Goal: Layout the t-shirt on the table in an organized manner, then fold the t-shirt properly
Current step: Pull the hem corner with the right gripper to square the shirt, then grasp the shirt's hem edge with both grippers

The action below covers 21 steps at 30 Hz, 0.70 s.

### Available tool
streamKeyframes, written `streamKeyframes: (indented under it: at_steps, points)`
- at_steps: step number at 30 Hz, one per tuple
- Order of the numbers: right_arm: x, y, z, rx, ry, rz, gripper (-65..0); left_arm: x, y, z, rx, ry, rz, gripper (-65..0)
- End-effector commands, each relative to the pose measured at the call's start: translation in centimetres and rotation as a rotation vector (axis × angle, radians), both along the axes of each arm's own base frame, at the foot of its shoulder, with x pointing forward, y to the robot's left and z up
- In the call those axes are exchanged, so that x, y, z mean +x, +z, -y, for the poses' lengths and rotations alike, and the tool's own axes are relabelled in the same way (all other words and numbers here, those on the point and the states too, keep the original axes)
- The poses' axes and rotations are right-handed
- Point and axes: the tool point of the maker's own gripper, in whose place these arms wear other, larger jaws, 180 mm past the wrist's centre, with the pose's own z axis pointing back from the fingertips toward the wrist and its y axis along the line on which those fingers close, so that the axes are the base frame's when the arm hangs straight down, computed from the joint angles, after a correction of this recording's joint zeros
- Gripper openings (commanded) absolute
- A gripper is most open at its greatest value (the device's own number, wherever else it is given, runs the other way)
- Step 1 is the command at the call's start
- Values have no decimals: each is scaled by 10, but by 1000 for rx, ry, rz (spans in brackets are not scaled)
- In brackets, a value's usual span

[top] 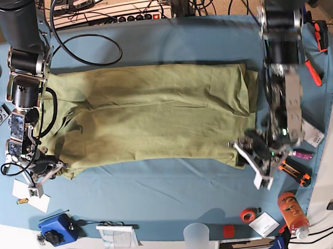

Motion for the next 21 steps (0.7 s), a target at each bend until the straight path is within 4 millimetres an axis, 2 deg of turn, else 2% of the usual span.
streamKeyframes:
  at_steps: [1, 6, 12, 18, 21]
  points:
    - [15, 28, 8, -15, -8, 76, -650, 18, 20, 0, -28, 1, 47, -349]
    - [14, 28, 8, -15, -8, 75, -650, 35, -3, -12, -40, 41, -55, -349]
    - [14, 28, 8, -15, -8, 74, -650, 37, -29, -18, -57, 75, -120, -349]
    - [14, 28, 8, -14, -7, 73, -650, 36, -31, -12, -88, 71, -133, -349]
    - [14, 27, 8, -14, -8, 70, -650, 33, -30, 2, -108, 7, -136, -350]
